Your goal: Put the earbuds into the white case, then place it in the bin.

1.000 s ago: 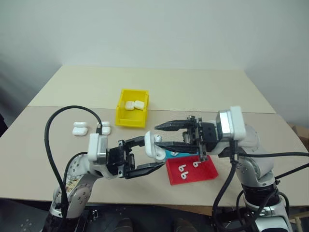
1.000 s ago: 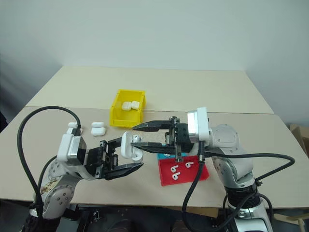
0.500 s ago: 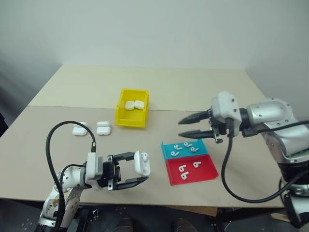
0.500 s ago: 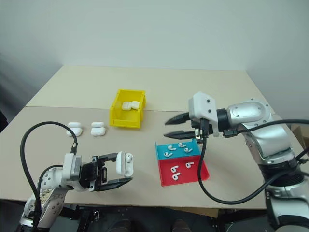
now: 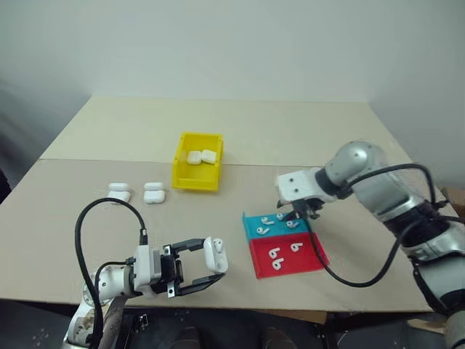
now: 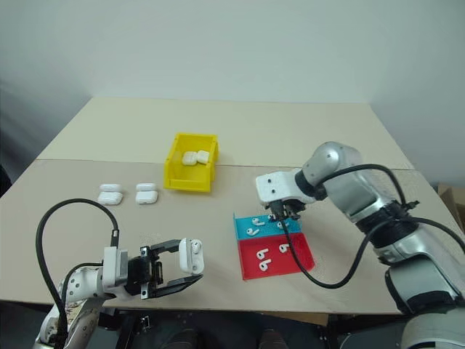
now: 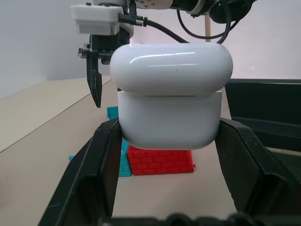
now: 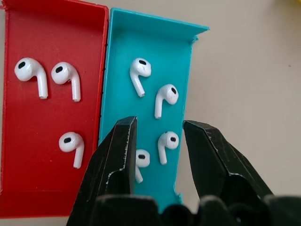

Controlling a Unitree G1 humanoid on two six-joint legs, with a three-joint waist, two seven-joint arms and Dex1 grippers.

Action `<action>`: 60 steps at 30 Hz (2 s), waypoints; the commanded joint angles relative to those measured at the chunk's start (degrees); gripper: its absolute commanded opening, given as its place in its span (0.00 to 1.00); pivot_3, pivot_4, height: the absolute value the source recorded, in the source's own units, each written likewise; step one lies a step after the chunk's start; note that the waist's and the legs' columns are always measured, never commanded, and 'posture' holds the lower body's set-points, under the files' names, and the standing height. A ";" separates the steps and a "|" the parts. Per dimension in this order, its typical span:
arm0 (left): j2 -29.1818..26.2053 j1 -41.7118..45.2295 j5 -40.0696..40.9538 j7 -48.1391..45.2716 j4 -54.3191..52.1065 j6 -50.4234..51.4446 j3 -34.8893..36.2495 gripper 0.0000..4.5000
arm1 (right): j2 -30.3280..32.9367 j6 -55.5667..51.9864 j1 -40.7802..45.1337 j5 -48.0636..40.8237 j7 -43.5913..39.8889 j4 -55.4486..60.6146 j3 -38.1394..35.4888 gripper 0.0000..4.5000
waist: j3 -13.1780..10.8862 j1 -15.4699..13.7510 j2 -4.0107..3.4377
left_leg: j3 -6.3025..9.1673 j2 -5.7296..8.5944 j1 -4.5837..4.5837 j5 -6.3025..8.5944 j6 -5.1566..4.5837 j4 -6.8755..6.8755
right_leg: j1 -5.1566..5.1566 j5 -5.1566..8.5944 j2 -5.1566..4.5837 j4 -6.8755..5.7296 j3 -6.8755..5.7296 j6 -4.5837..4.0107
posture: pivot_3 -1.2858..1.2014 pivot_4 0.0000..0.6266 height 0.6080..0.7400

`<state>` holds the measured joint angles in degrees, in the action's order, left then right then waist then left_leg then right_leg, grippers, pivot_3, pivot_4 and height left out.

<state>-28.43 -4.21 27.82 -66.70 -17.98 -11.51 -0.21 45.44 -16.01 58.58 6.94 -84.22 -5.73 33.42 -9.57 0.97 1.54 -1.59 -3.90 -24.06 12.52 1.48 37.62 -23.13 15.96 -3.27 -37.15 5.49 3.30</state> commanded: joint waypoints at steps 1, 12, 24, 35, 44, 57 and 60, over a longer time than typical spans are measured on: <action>0.32 0.23 -0.40 0.69 -1.42 -1.85 -0.81 0.61 | -1.13 3.40 2.81 4.11 -0.78 -2.07 0.61 0.44 | 0.00 -0.11 -0.01 | 0.00 0.00 -0.03 0.00 0.00 0.01 | -0.02 0.00 0.00 0.00 0.00 0.00 | 0.52 0.24 1.00; 0.32 0.14 -1.60 1.61 -0.90 -3.41 -1.71 0.61 | -6.98 8.50 3.48 11.97 1.43 -12.27 2.13 0.44 | 0.00 -0.10 -0.01 | 0.00 0.00 -0.03 0.00 0.00 0.03 | -0.01 -0.01 0.01 -0.03 -0.01 -0.01 | 0.52 0.24 1.00; -0.13 0.20 -1.87 1.75 -0.75 -3.72 -1.68 0.61 | -8.67 12.37 2.42 15.69 2.06 -16.11 1.54 0.44 | 0.00 -0.09 -0.02 | 0.00 0.00 -0.02 0.00 0.00 0.03 | 0.00 -0.01 0.01 -0.06 -0.02 -0.01 | 0.52 0.24 1.00; -0.43 1.26 -1.87 1.54 -0.02 -3.89 -1.76 0.61 | -8.81 14.87 1.62 17.84 2.68 -17.58 1.46 0.44 | 0.00 0.01 -0.02 | 0.00 0.00 -0.02 0.00 0.00 0.04 | 0.00 -0.01 0.02 -0.07 -0.01 -0.01 | 0.52 0.24 1.00; -0.60 1.15 -2.15 1.79 0.06 -4.17 -1.98 0.61 | -8.91 16.90 1.60 18.35 3.35 -18.23 1.54 0.44 | 0.00 -0.02 -0.02 | 0.00 0.00 -0.01 0.00 0.00 0.06 | 0.02 -0.01 0.02 -0.09 -0.01 -0.01 | 0.52 0.24 1.00; -0.56 1.17 -2.78 1.88 0.29 -4.59 -2.11 0.61 | -9.55 19.47 1.86 18.41 3.24 -19.22 1.05 0.44 | 0.01 0.02 -0.03 | 0.00 0.00 0.01 -0.01 0.00 0.08 | 0.03 -0.02 0.02 -0.13 -0.01 -0.02 | 0.52 0.24 1.00; -0.58 1.17 -2.89 1.82 0.36 -4.70 -2.16 0.61 | -9.67 20.49 1.73 18.46 3.66 -19.50 0.99 0.44 | 0.01 0.02 -0.03 | 0.00 -0.01 0.02 -0.01 0.00 0.08 | 0.03 -0.02 0.02 -0.15 -0.01 -0.02 | 0.52 0.24 1.00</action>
<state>-28.83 -3.09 24.76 -65.15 -17.02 -14.72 -2.25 35.93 3.20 59.96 25.65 -80.90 -25.39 35.50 -9.55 0.98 1.51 -1.59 -3.91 -24.04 12.52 1.47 37.71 -23.10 15.94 -3.25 -37.30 5.48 3.28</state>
